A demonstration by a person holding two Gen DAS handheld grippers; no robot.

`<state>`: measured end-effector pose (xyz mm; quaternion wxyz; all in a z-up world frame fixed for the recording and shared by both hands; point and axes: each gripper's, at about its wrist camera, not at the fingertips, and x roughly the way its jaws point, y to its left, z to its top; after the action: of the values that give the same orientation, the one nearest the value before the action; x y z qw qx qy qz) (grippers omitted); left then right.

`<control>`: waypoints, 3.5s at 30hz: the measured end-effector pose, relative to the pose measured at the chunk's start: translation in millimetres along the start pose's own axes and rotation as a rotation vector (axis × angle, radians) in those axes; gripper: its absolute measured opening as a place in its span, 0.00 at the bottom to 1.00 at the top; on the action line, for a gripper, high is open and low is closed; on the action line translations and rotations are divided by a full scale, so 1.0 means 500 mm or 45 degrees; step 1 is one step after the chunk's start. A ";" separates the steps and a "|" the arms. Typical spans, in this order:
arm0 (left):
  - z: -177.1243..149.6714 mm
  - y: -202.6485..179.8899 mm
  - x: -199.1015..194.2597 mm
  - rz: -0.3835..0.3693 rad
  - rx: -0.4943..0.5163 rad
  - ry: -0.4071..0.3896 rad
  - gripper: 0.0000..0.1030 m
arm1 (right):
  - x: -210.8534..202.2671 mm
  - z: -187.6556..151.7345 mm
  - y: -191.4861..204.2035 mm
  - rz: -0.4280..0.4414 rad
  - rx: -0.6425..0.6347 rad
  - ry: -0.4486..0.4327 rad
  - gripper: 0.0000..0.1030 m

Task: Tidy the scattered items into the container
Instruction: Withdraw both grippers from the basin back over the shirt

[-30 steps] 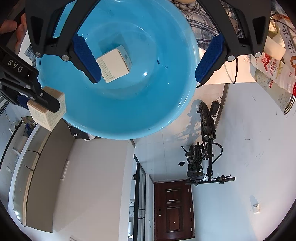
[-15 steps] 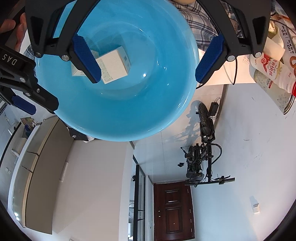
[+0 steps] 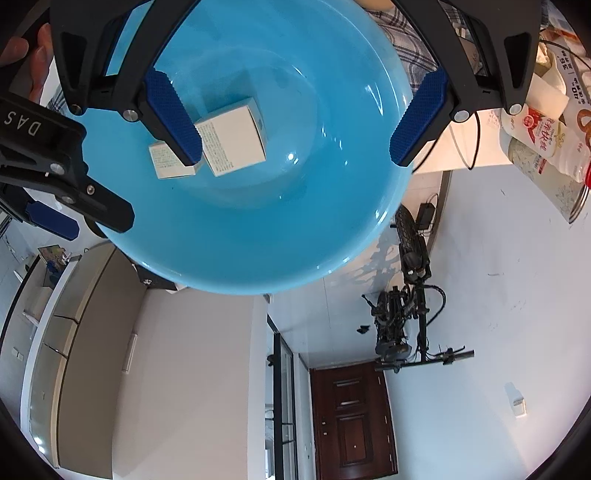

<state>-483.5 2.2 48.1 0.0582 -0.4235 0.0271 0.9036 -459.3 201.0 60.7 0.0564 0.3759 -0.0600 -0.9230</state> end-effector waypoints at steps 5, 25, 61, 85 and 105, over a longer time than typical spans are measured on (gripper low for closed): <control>-0.010 0.004 0.001 -0.007 -0.005 0.025 1.00 | 0.004 -0.013 -0.004 0.032 0.014 0.039 0.88; -0.037 -0.005 -0.113 0.009 -0.034 -0.013 1.00 | -0.076 -0.028 0.030 0.055 -0.008 0.058 0.88; -0.143 -0.014 -0.346 0.017 -0.051 -0.140 1.00 | -0.312 -0.092 0.079 0.017 -0.086 -0.075 0.88; -0.308 -0.023 -0.462 0.064 -0.049 -0.179 1.00 | -0.417 -0.217 0.093 0.046 -0.100 -0.106 0.89; -0.451 -0.049 -0.532 0.059 -0.036 -0.245 1.00 | -0.494 -0.363 0.142 0.018 -0.239 -0.148 0.91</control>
<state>-139.5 -17.7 108.1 0.0337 -0.3346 0.0182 0.9416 -152.3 155.6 112.7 0.0944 0.3145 0.0210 -0.9443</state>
